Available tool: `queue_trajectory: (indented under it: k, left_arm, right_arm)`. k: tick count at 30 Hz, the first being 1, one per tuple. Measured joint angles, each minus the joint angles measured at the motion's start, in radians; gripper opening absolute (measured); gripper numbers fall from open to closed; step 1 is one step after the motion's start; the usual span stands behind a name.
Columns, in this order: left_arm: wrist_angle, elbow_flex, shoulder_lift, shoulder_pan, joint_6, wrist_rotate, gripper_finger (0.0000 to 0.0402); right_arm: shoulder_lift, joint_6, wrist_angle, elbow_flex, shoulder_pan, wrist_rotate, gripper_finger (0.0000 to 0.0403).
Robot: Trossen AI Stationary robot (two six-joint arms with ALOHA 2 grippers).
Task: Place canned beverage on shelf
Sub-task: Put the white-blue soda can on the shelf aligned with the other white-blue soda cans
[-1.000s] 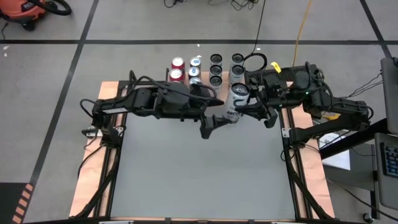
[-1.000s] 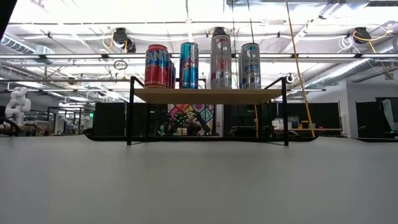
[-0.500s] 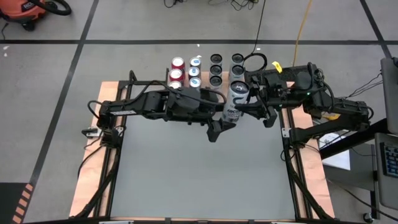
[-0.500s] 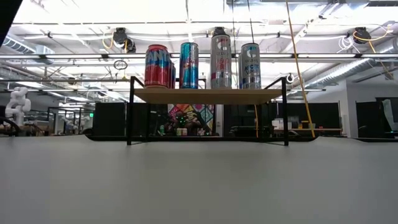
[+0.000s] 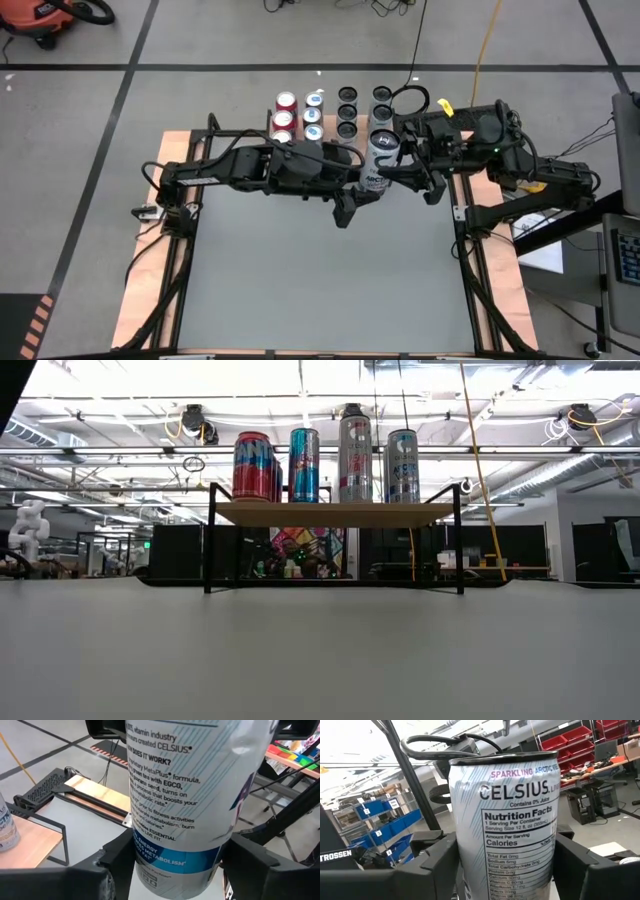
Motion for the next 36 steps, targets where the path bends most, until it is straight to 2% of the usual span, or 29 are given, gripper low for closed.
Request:
queue_trajectory:
  k: [16,20,27,36]
  left_arm:
    - [-0.098,-0.002,0.005,-0.011,-0.024,0.010,0.0244]
    - [-0.128,-0.002,0.004,-0.016,-0.034,0.009,0.0244]
    - [-0.123,-0.002,0.002,-0.016,-0.033,0.002,0.0244]
    - [-0.123,-0.001,0.010,-0.016,-0.030,-0.011,0.0244]
  right_arm:
    - [-0.020,-0.003,0.007,0.005,0.000,0.008,0.0297]
    - [-0.025,-0.008,-0.041,0.005,0.000,0.007,0.0298]
    - [-0.012,-0.089,-0.243,0.073,0.000,0.007,0.0298]
    - [-0.008,-0.127,-0.260,0.107,0.000,0.010,0.0276]
